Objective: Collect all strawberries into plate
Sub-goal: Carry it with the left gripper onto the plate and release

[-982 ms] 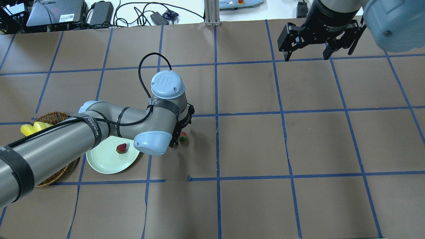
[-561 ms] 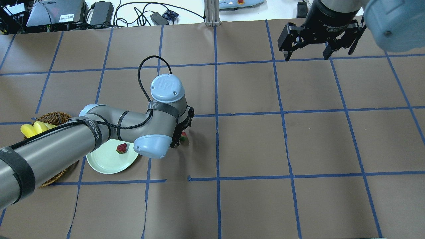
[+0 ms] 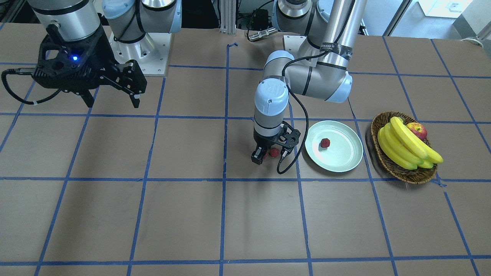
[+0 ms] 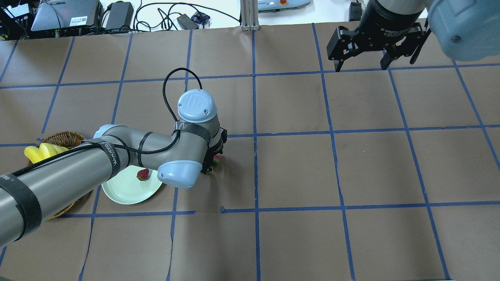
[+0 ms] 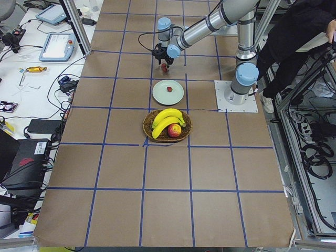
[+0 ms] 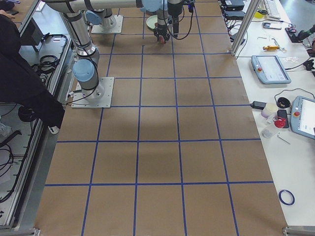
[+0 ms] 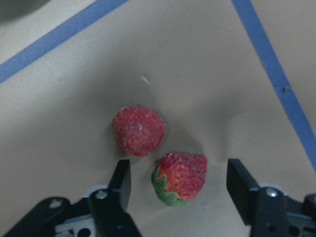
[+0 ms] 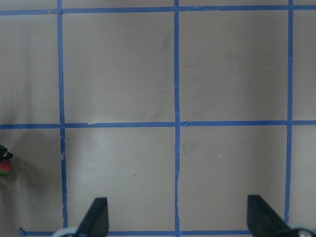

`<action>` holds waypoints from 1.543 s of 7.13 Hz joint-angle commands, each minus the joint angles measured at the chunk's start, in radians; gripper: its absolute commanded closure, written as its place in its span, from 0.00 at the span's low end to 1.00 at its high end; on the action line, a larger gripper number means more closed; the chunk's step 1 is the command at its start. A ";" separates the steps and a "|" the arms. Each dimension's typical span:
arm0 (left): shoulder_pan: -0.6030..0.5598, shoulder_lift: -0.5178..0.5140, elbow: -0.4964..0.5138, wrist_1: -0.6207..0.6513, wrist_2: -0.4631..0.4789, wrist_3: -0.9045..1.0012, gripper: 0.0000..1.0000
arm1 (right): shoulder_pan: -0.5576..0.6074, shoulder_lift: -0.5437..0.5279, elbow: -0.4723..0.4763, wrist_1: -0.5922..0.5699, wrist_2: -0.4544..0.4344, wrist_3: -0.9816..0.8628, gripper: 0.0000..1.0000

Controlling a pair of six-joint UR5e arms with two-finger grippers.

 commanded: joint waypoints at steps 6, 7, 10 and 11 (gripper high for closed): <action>-0.002 0.070 0.011 -0.041 0.003 0.143 0.84 | 0.000 0.000 0.000 -0.001 0.000 0.000 0.00; 0.008 0.099 0.014 -0.111 0.011 0.215 0.84 | 0.000 0.000 0.000 -0.001 0.001 0.000 0.00; 0.141 0.166 0.004 -0.214 0.037 0.428 0.84 | 0.000 0.000 0.000 -0.001 0.000 0.000 0.00; 0.194 0.167 0.002 -0.216 0.038 0.499 0.84 | 0.000 0.000 0.000 -0.001 0.000 0.000 0.00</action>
